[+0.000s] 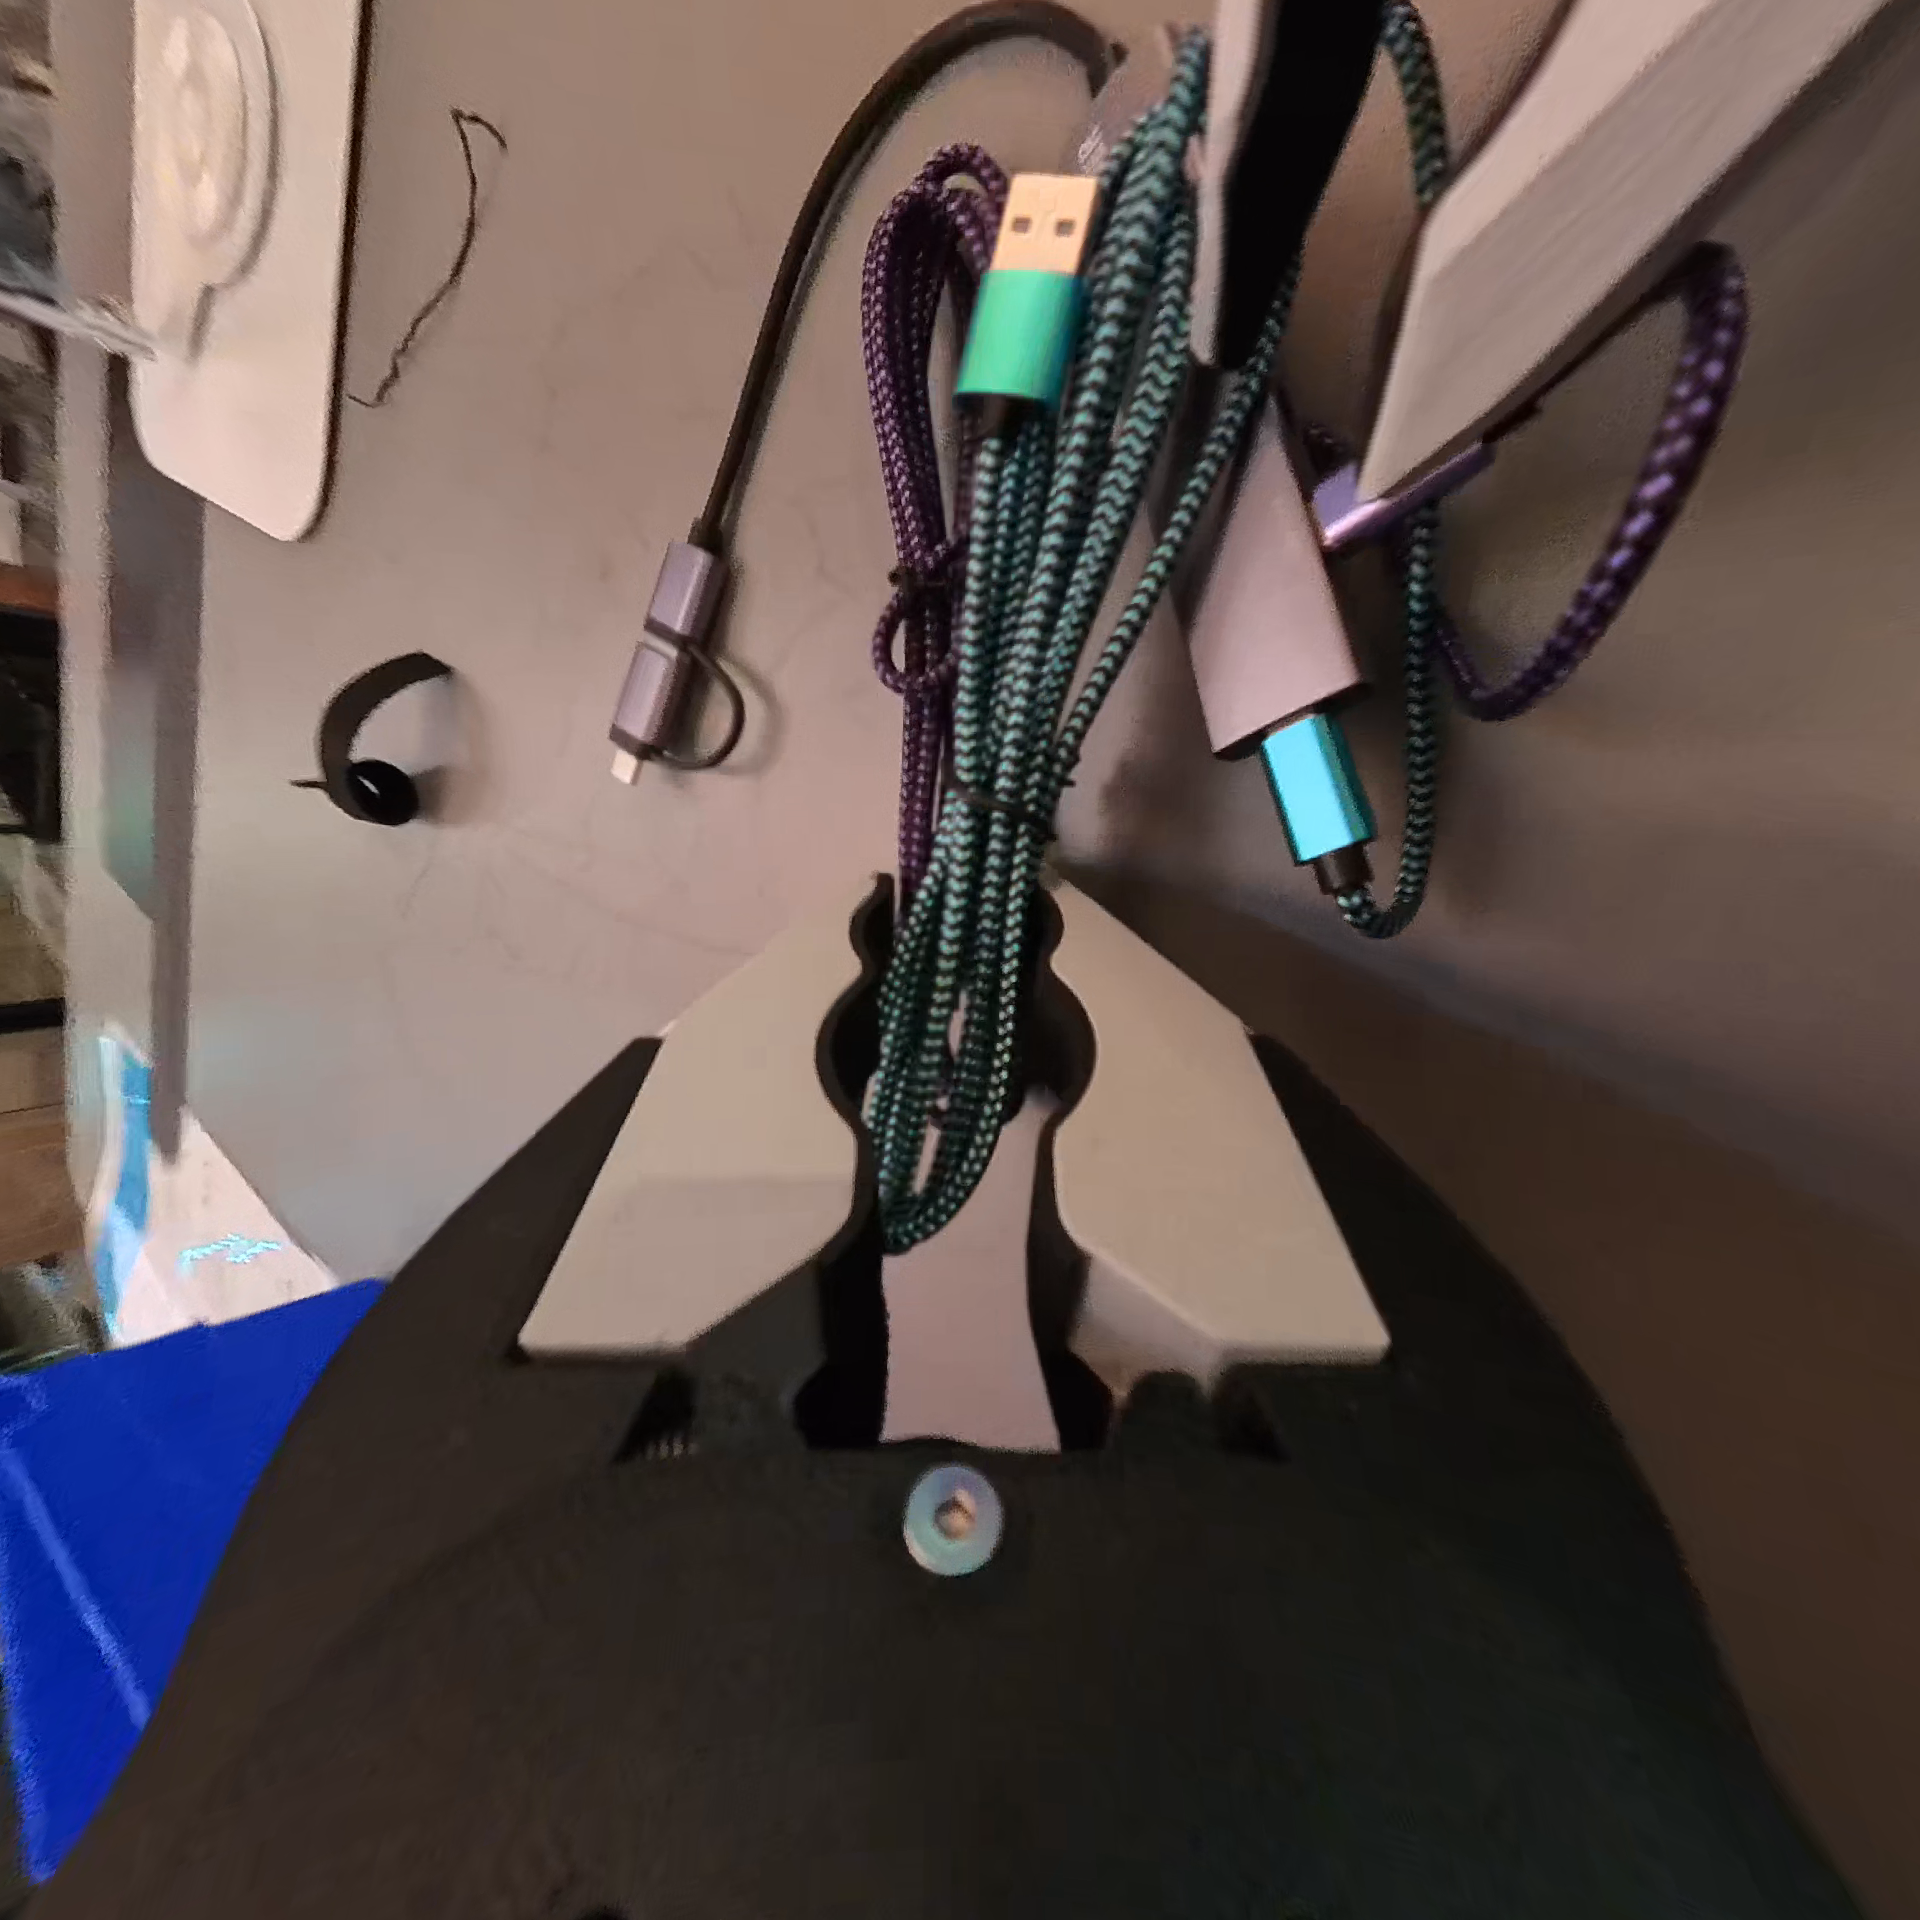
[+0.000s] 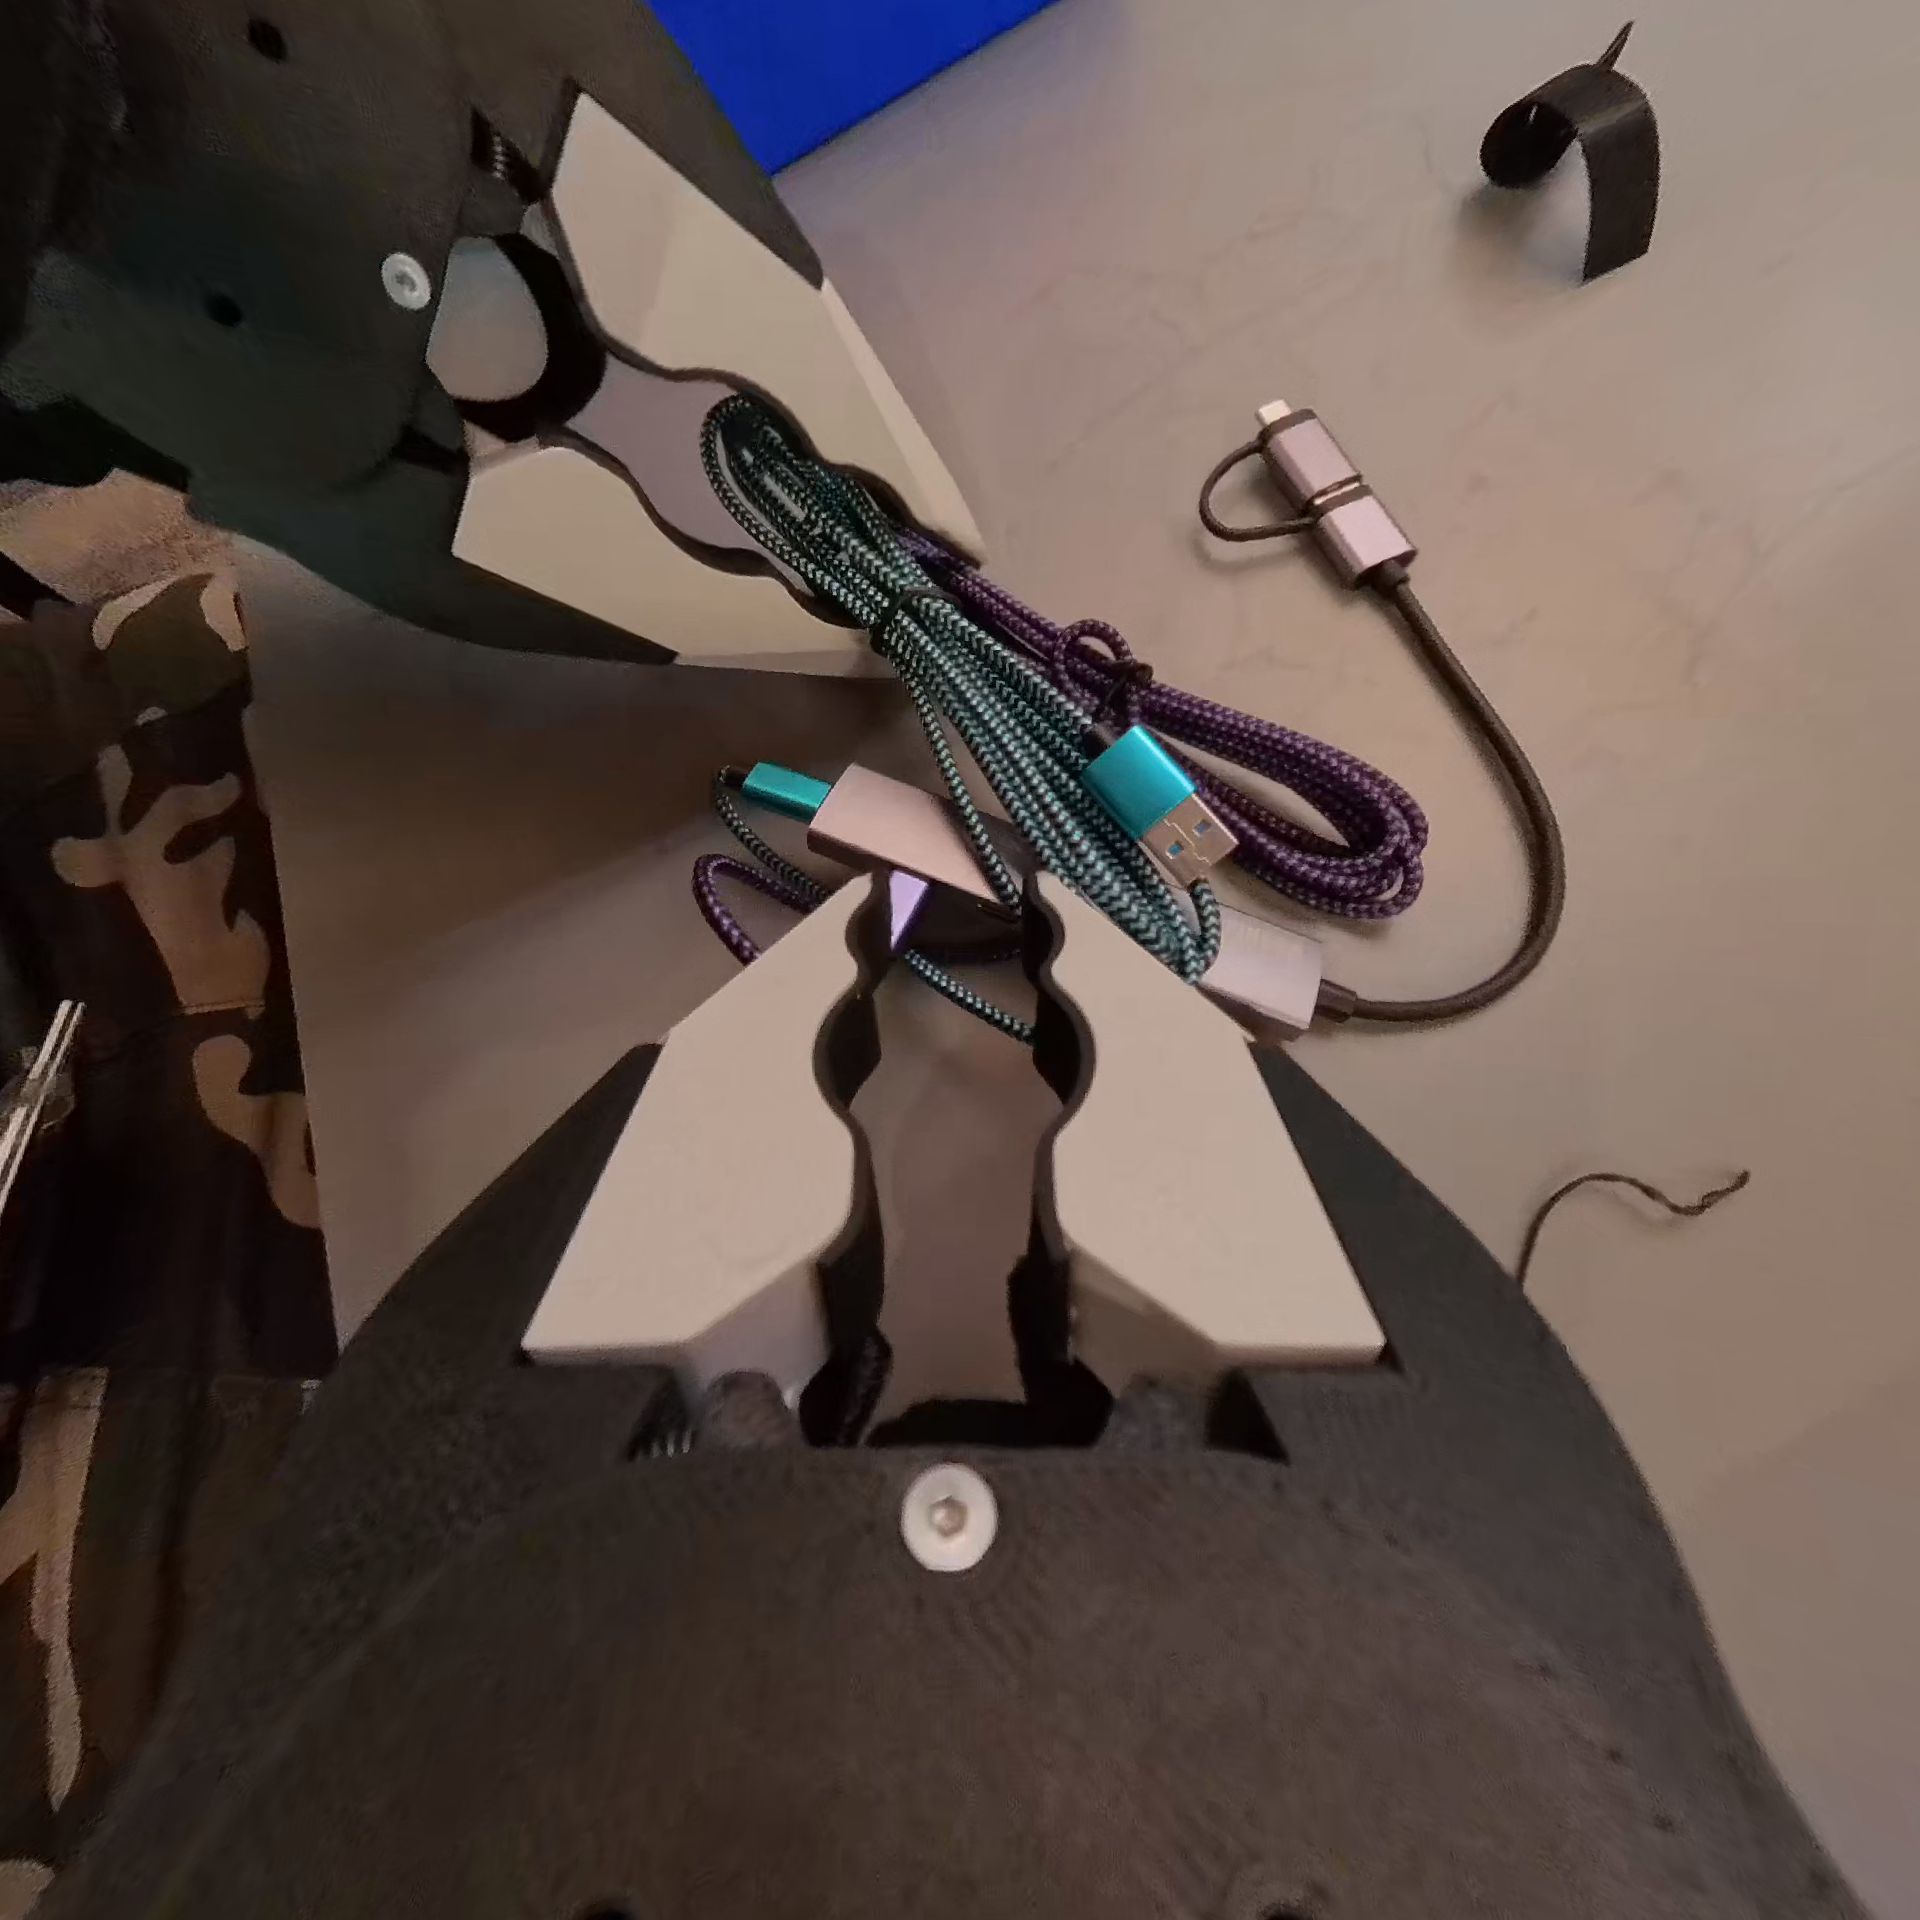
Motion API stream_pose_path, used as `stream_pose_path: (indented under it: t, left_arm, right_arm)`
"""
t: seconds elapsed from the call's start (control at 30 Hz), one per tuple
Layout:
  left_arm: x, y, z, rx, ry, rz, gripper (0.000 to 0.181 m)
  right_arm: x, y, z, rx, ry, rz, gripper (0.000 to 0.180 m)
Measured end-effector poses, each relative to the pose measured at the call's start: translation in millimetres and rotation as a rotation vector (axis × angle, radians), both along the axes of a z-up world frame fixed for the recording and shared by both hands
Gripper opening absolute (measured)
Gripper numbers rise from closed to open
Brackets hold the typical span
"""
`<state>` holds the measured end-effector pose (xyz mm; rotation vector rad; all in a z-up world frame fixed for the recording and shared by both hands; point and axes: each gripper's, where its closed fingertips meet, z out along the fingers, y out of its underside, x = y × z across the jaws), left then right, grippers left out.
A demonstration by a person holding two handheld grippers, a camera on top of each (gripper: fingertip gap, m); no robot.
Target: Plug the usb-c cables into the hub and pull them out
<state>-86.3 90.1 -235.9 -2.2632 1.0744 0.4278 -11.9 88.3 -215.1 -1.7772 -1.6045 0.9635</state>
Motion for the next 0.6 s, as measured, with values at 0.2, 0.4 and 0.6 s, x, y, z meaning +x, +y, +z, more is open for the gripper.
stream_pose_path:
  t: [0.2,0.4,0.6]
  left_arm:
    - [2.1,-7.8,3.6,-0.056,-0.121,0.022,0.044]
    - [5.6,-21.0,21.4,-0.063,-0.230,-0.013,0.041]
    - [3.4,-20.4,6.5,-0.068,-0.156,-0.043,0.023]
  right_arm:
    - [6.9,-3.8,7.9,0.055,-0.002,-0.010,0.018]
    - [10.2,-6.5,1.4,0.025,0.004,-0.012,0.021]
    - [6.2,-7.2,9.5,0.046,0.038,-0.006,0.023]
